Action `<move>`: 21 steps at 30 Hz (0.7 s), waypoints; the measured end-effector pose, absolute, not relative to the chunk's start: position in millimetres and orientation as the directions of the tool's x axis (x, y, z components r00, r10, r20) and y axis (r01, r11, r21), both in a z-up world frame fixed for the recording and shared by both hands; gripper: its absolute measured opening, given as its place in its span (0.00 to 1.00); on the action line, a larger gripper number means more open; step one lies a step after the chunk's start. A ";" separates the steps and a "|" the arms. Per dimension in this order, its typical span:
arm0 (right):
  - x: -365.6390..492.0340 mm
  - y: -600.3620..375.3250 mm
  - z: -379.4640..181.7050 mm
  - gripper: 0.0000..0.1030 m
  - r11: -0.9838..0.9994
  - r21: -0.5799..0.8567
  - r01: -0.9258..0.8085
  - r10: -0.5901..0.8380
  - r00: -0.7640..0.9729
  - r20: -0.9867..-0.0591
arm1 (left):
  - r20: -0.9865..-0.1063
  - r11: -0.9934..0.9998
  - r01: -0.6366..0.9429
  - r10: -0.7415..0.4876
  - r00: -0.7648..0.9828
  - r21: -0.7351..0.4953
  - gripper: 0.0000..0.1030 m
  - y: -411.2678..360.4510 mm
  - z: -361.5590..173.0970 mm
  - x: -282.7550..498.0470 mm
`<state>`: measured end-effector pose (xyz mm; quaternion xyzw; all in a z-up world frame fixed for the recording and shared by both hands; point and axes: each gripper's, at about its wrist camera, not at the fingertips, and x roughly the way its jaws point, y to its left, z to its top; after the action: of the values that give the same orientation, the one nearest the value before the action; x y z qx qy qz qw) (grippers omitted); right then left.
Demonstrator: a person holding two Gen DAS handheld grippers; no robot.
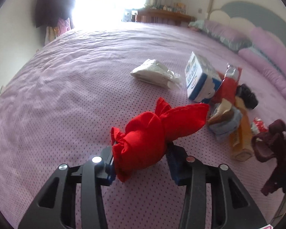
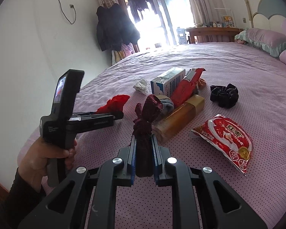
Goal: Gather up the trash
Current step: 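Grasp the red cloth with the left gripper while the right gripper grasps the dark red scarf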
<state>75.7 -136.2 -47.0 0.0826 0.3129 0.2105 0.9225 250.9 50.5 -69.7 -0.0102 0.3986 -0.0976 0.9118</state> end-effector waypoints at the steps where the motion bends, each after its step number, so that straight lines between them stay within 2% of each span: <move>1: 74.3 -136.7 -47.6 0.14 0.898 0.283 -0.336 0.439 0.715 -0.544 | -0.715 0.978 0.170 -0.205 0.669 -0.121 0.40 52.7 -67.9 245.4; 4: 70.6 -139.4 -48.4 0.14 0.898 0.289 -0.333 0.440 0.714 -0.544 | -0.677 0.967 0.180 -0.254 0.691 -0.178 0.40 55.0 -57.3 227.6; 12: 40.9 -153.0 -38.1 0.14 0.896 0.292 -0.335 0.442 0.733 -0.516 | -0.608 0.937 0.265 -0.351 0.712 -0.229 0.40 38.7 -33.6 168.3; 21: -32.4 -201.0 -20.5 0.14 0.924 0.263 -0.279 0.375 0.801 -0.467 | -0.568 0.845 0.447 -0.530 0.630 -0.293 0.40 -23.7 -27.2 99.2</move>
<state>-32.4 -201.0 -20.5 0.0909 0.2637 0.1730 0.9446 99.2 -23.7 -27.2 -0.0619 0.3340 -0.2712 0.9006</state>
